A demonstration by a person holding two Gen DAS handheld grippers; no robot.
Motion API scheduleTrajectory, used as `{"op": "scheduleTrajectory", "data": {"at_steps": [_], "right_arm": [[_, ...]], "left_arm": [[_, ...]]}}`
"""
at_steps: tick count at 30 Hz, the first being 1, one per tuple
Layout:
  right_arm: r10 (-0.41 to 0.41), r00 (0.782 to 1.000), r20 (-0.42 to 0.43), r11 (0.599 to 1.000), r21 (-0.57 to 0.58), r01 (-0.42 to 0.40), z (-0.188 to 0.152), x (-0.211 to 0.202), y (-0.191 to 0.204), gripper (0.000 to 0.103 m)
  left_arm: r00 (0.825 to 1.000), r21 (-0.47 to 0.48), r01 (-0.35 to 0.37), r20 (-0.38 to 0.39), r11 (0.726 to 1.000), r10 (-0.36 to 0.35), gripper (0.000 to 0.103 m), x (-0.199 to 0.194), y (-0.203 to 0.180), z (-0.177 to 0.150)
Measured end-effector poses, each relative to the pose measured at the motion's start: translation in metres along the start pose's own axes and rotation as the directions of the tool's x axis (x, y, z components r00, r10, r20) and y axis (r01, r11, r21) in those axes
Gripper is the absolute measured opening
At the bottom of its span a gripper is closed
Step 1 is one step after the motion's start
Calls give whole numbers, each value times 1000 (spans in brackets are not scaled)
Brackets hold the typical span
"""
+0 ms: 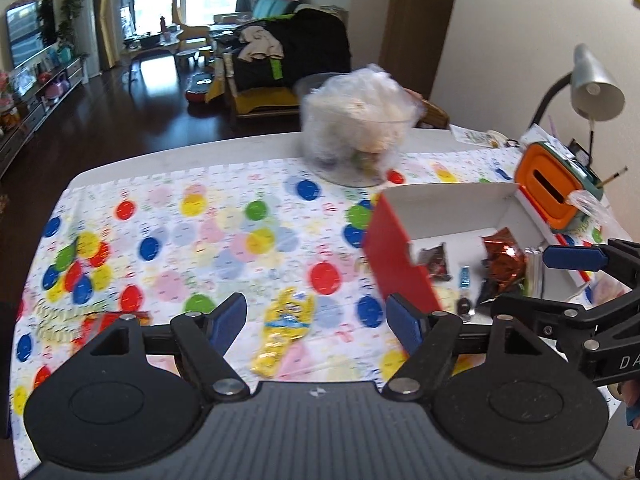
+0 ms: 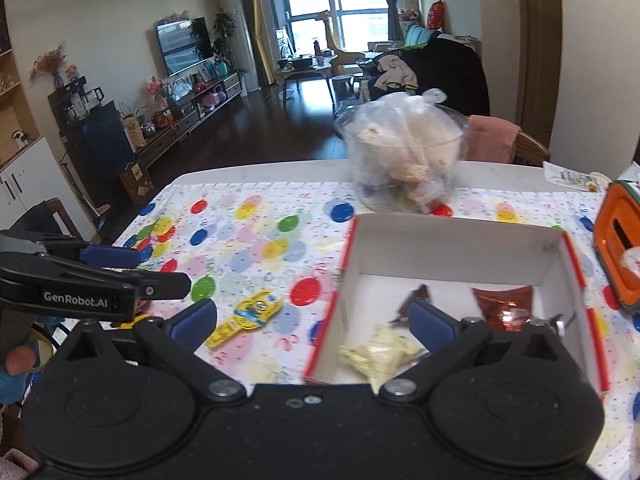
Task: Organize snacks
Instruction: 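Withdraw both tools from the box toward the remaining snacks, then grasp the red chip bag with left tool while right tool grasps yellow Minion packet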
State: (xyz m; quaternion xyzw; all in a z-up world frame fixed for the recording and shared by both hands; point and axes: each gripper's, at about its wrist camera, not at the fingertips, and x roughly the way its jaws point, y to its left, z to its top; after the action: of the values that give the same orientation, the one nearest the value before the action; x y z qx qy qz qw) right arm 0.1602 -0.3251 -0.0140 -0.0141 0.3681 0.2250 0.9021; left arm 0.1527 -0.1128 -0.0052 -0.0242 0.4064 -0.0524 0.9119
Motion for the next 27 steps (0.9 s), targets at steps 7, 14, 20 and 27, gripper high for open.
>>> {"op": "scheduleTrajectory", "data": {"at_steps": [7,14,20,27], "right_arm": [[9,999,-37,1000,2,-9,2,25,44,103],[-6,996,-88,1000,9,7,1,56,83,103],[-38,990,-133,998,36,43,2,88,107,103],[-106,974,-199,989,85,125,-2,133,118,102]], "left_arm": [[999,-51,-41,-25,998,40,78,-4,64,-9],[993,-68,-82,-94,994,75,78,7,125,-17],[981,-65,-100,-172,993,87,78,27,165,-23],[951,-58,-131,-290,990,109,78,63,197,-27]]}}
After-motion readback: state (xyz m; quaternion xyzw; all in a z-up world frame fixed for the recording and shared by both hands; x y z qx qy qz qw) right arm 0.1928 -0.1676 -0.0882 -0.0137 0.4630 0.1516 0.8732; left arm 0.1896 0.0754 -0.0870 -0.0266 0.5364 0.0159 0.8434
